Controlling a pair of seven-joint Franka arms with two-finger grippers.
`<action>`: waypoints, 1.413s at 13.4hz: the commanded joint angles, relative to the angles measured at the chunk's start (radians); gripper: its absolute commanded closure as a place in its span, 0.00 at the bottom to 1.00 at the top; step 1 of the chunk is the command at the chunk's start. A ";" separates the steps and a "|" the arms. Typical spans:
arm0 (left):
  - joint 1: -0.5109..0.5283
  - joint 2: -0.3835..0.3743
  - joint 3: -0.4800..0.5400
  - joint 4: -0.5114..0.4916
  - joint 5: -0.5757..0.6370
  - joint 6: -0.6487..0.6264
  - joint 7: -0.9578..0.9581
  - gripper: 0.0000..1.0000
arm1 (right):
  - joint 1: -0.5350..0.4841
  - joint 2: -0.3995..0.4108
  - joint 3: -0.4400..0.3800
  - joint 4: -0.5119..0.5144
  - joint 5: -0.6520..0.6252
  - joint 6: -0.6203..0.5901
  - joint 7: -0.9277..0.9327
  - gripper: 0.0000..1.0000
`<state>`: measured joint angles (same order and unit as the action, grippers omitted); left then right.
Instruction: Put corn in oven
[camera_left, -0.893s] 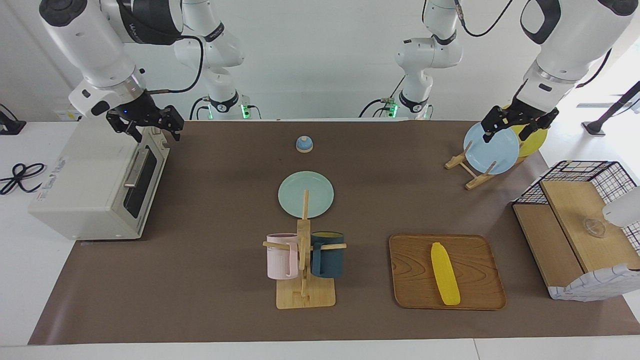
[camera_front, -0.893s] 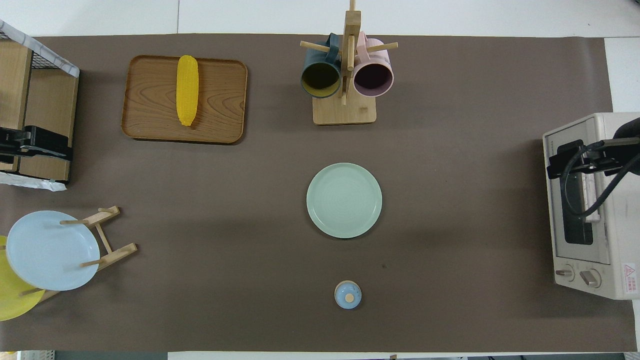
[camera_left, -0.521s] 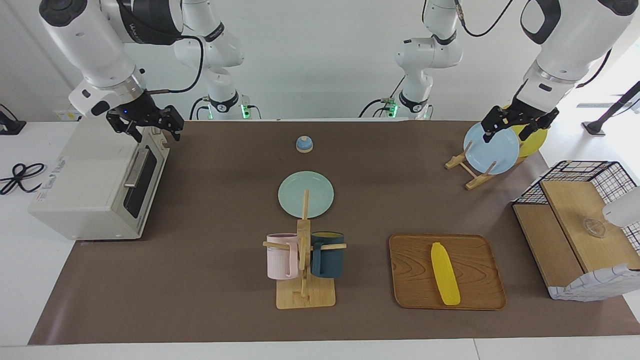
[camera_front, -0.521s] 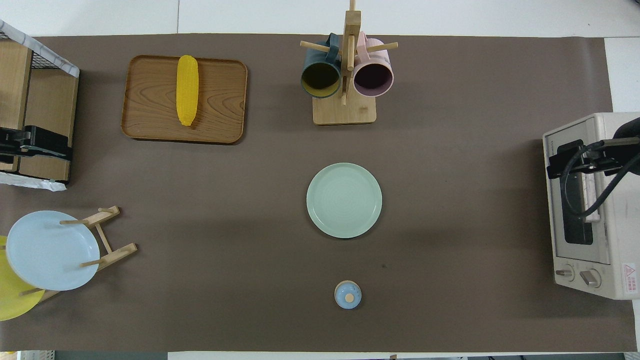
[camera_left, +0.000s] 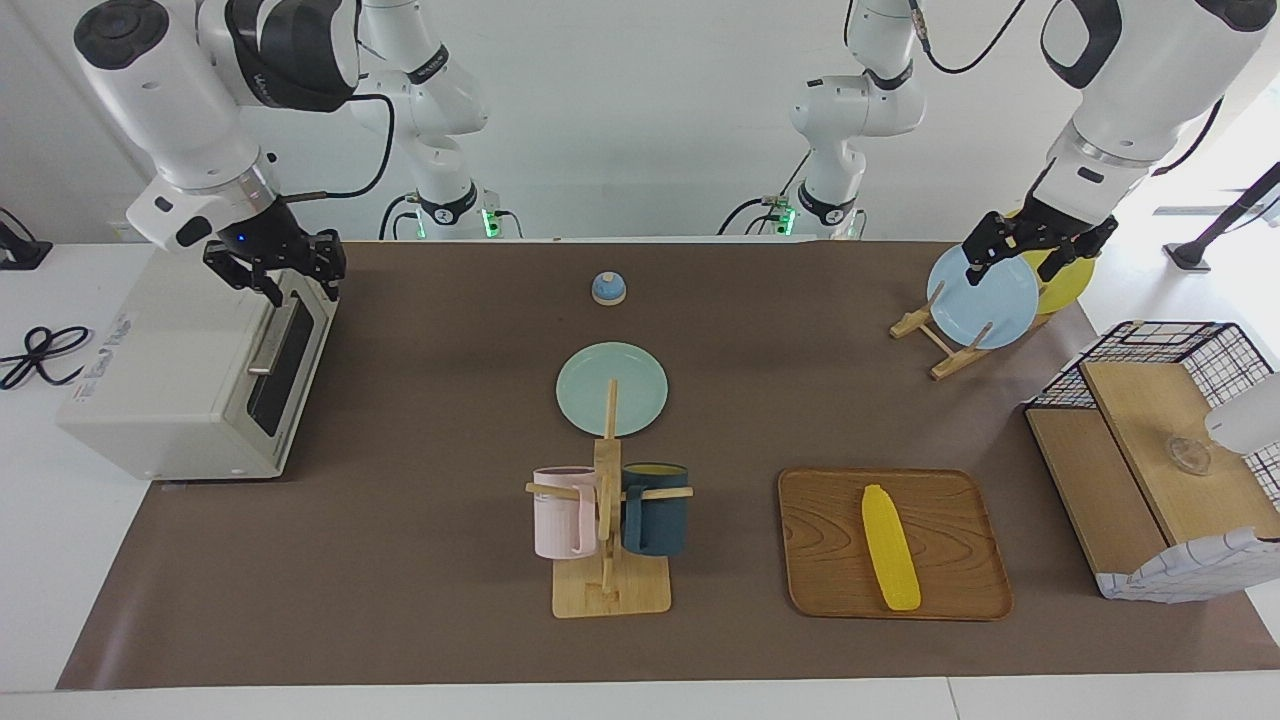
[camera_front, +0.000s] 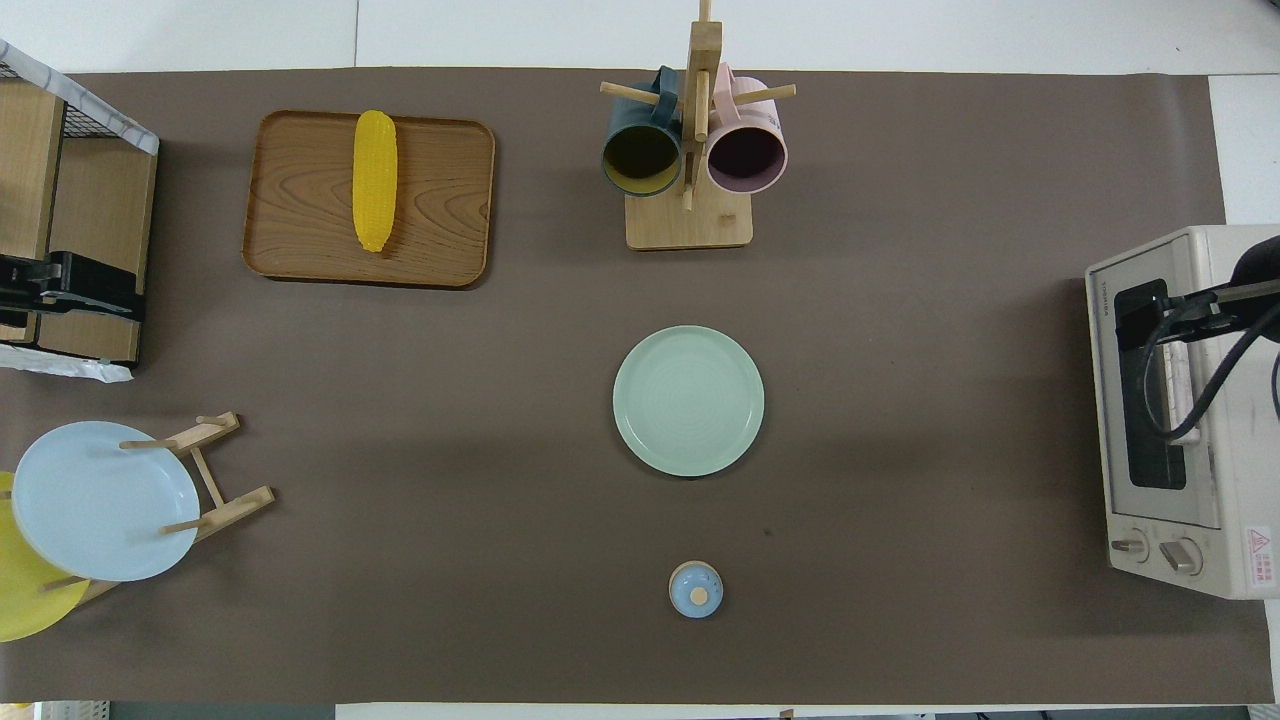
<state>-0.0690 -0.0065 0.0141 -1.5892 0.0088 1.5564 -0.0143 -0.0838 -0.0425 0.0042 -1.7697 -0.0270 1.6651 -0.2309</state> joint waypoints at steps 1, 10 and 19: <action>-0.006 -0.030 0.003 -0.043 0.017 0.039 0.005 0.00 | -0.031 -0.060 0.007 -0.117 -0.011 0.080 -0.062 1.00; -0.080 0.231 0.001 -0.002 -0.047 0.279 0.002 0.00 | -0.122 -0.033 0.005 -0.250 -0.073 0.260 -0.057 1.00; -0.100 0.735 -0.020 0.406 -0.095 0.414 0.013 0.00 | -0.117 -0.025 0.008 -0.295 -0.080 0.280 0.001 1.00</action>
<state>-0.1649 0.6860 -0.0127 -1.2491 -0.0698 1.9532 -0.0148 -0.1902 -0.0628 0.0008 -2.0302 -0.0978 1.9329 -0.2637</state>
